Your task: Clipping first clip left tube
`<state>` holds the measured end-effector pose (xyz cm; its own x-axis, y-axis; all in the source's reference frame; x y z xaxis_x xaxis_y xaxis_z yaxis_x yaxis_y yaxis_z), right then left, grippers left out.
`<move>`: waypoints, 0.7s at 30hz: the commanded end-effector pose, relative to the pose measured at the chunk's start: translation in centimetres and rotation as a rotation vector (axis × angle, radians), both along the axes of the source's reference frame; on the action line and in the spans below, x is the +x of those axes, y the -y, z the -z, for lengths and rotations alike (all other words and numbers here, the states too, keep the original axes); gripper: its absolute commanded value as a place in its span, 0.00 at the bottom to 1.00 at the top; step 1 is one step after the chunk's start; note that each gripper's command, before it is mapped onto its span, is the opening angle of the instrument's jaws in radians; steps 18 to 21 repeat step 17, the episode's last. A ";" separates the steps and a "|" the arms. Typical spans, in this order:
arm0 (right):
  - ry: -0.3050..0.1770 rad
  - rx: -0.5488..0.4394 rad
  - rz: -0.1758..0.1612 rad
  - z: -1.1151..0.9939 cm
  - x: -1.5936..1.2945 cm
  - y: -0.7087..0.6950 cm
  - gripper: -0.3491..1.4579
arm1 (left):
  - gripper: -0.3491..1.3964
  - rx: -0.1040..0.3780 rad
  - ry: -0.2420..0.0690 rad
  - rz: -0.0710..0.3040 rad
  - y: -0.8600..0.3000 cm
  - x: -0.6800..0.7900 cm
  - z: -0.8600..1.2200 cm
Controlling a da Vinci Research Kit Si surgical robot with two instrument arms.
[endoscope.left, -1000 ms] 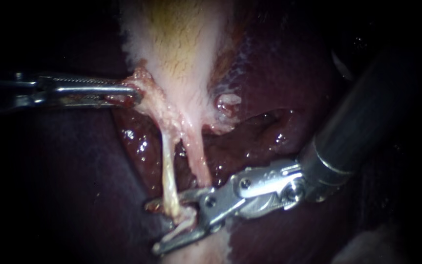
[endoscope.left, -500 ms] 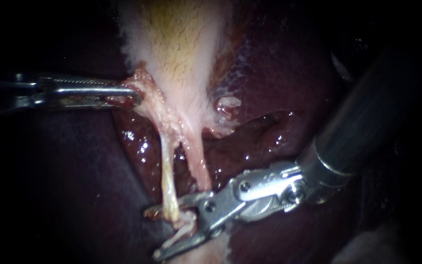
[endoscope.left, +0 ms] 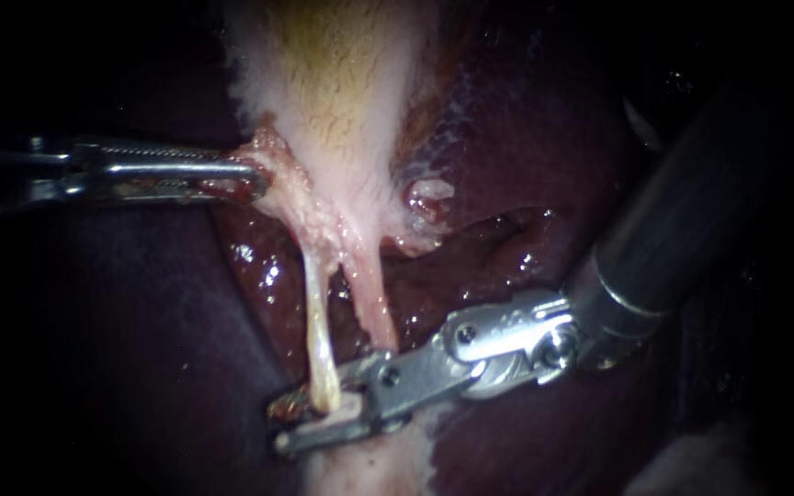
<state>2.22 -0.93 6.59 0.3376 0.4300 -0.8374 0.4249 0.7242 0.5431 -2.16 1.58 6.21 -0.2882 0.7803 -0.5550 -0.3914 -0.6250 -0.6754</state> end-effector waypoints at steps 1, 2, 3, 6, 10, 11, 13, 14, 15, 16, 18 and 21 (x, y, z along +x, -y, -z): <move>0.004 0.004 0.003 -0.01 -0.01 -0.01 0.00 | 0.00 0.000 0.000 0.000 0.00 0.00 0.00; 0.010 0.014 0.003 -0.02 -0.03 -0.01 0.00 | 0.00 0.000 0.000 0.000 0.00 0.00 0.00; 0.018 0.017 0.005 -0.02 -0.04 0.00 0.00 | 0.00 0.000 0.000 0.000 0.00 0.00 0.00; 0.034 0.027 0.008 -0.01 -0.03 0.01 0.00 | 0.00 0.000 0.000 0.000 0.00 0.00 0.00; 0.047 0.048 0.006 -0.01 -0.03 0.00 0.00 | 0.00 0.000 0.000 0.000 0.00 0.00 0.00; 0.047 0.048 0.006 -0.01 -0.04 0.00 0.00 | 0.00 0.000 0.000 0.000 0.00 0.00 0.00; 0.050 0.053 0.005 -0.01 -0.04 0.00 0.00 | 0.00 0.000 -0.001 0.000 0.00 0.00 0.00; 0.050 0.053 0.005 -0.02 -0.04 -0.01 0.00 | 0.00 0.000 -0.001 0.000 0.00 0.00 0.00; 0.053 0.058 0.004 -0.02 -0.04 -0.01 0.00 | 0.00 0.000 -0.001 0.000 0.00 0.00 0.00; 0.053 0.058 0.005 -0.02 -0.04 -0.01 0.00 | 0.00 0.000 0.000 0.000 0.00 0.00 -0.01; 0.053 0.058 0.004 -0.02 -0.04 -0.01 0.00 | 0.00 0.000 0.000 0.000 0.00 0.00 -0.01; 0.053 0.058 0.004 -0.02 -0.04 -0.01 0.00 | 0.00 0.000 0.000 0.000 0.00 0.00 -0.01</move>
